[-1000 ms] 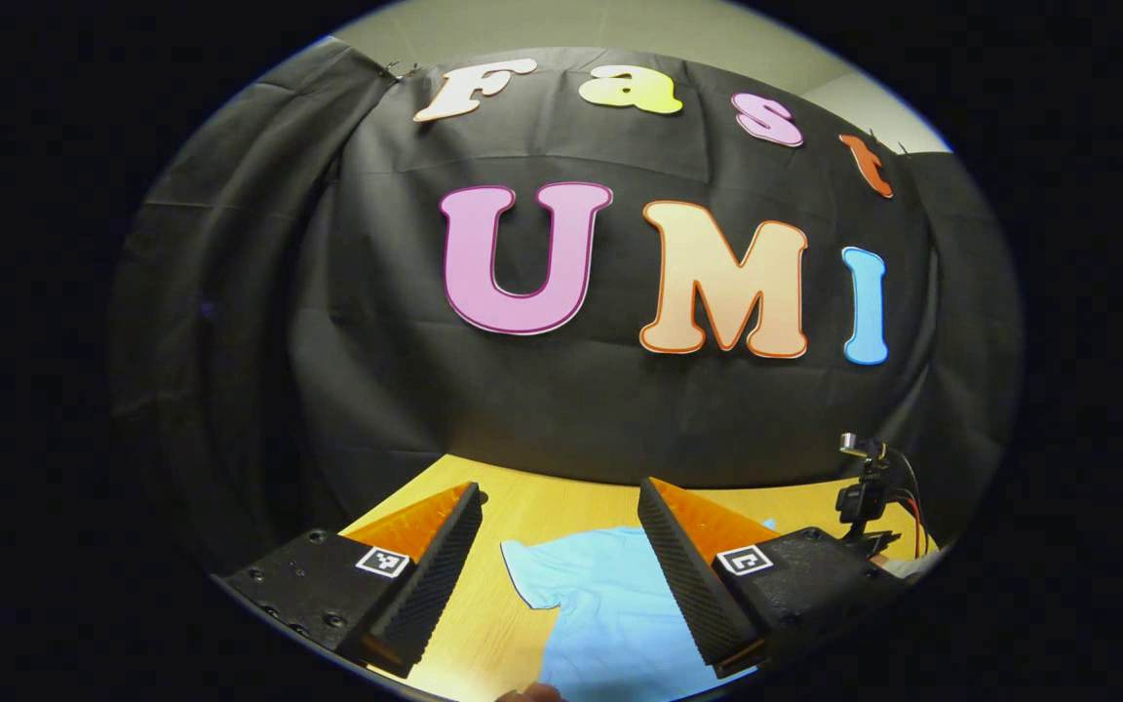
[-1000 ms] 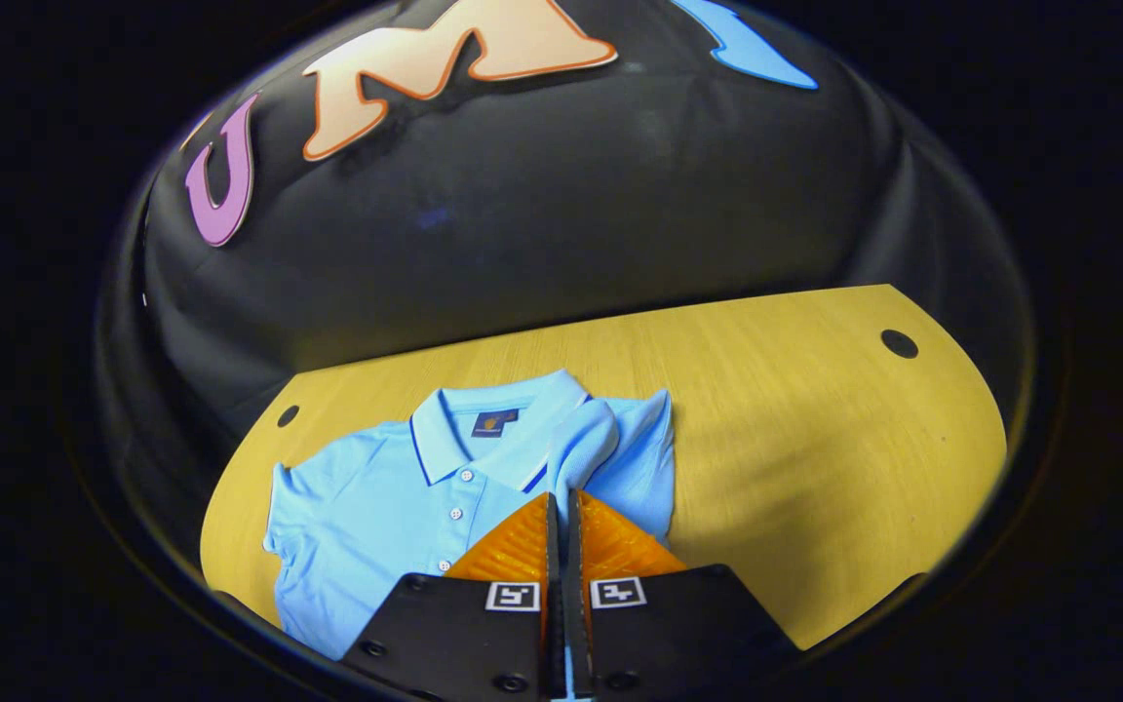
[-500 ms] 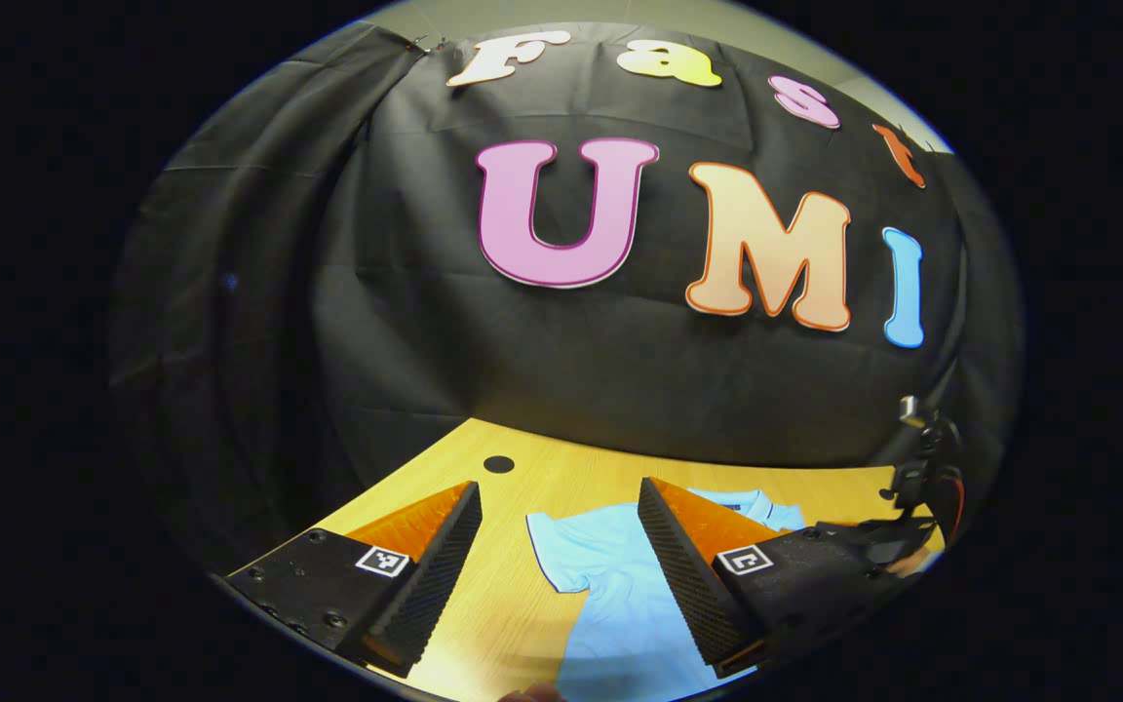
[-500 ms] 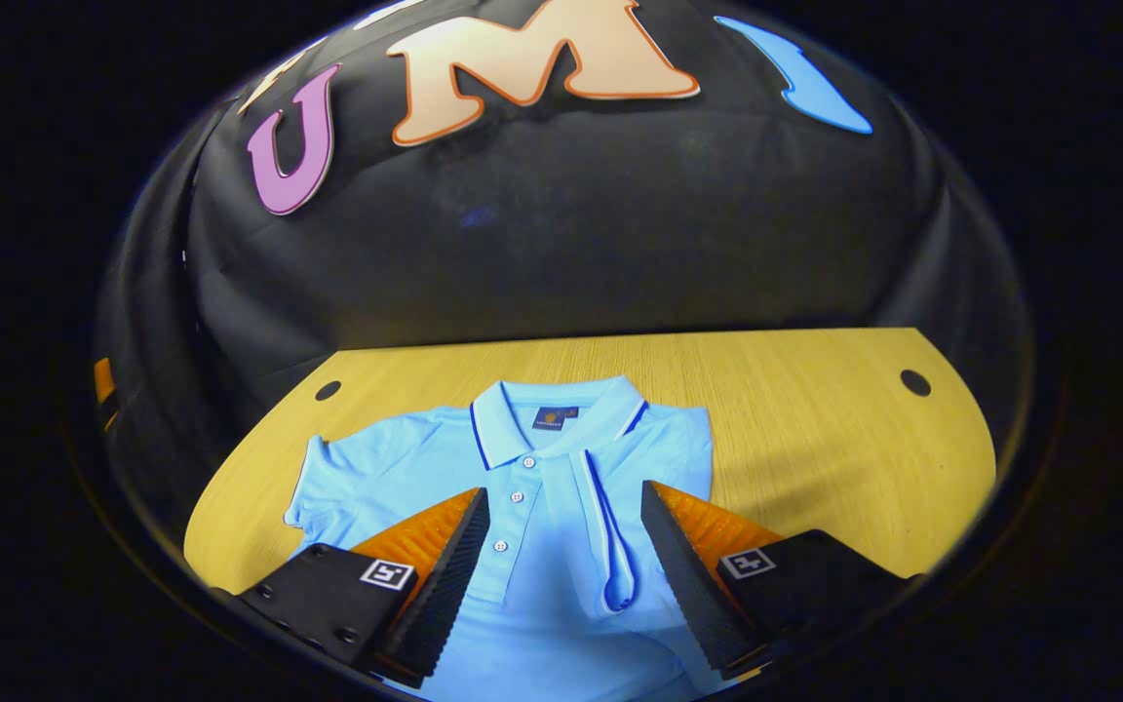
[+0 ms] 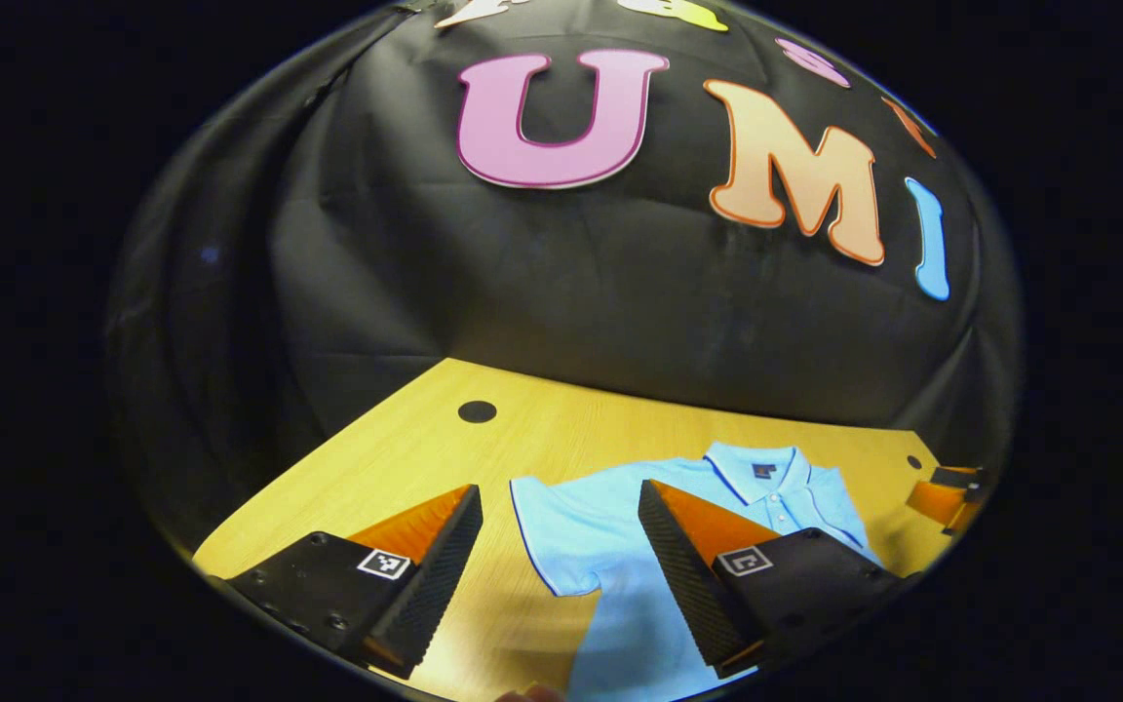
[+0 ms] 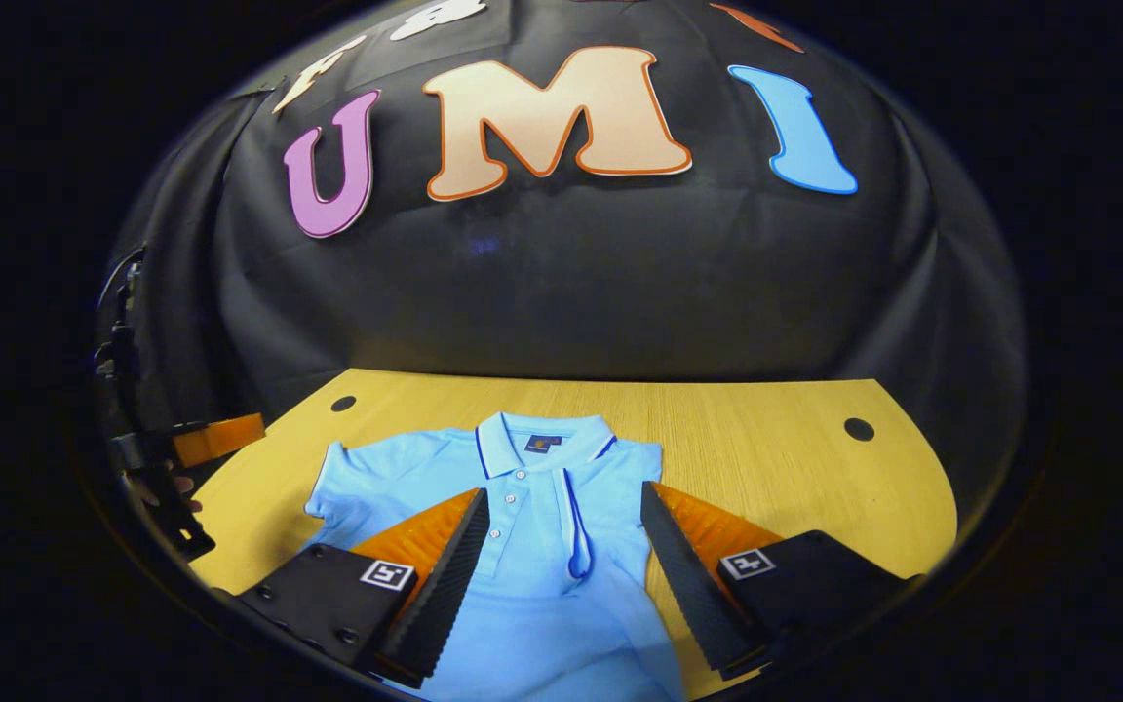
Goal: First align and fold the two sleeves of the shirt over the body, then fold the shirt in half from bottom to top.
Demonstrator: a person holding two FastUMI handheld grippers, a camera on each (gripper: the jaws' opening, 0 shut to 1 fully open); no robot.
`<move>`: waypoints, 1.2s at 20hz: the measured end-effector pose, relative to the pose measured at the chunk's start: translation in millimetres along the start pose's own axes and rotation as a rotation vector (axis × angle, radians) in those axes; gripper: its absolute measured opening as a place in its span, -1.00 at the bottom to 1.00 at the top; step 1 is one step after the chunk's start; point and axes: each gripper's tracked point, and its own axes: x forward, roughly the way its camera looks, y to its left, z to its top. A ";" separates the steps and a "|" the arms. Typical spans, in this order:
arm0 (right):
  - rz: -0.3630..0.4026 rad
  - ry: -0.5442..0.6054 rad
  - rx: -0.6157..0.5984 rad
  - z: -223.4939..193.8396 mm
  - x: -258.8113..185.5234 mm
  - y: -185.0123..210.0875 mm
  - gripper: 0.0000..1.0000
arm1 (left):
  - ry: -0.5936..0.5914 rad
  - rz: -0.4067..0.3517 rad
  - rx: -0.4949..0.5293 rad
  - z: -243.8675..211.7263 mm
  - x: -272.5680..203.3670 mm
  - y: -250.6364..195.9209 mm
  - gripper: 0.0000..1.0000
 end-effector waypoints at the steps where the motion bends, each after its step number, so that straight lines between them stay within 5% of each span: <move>1: -0.004 0.005 -0.009 -4.3 -3.7 -1.8 0.95 | 0.018 -0.006 -0.018 -6.7 9.2 -1.8 0.95; 12: 0.036 0.045 -0.055 -22.7 -41.9 8.6 0.89 | 0.246 0.043 0.044 -88.4 81.9 18.8 0.95; 18: 0.008 0.048 -0.025 -24.0 -48.6 -4.8 0.96 | 0.246 0.050 0.065 -88.4 87.3 17.5 0.87; 23: -0.007 0.068 0.002 -37.5 -58.1 -16.2 0.96 | 0.249 0.019 0.037 -89.4 86.8 -4.3 -0.92; 24: -0.013 0.071 0.008 -39.2 -60.1 -18.4 0.96 | 0.250 0.015 0.043 -88.4 86.7 -7.8 -0.92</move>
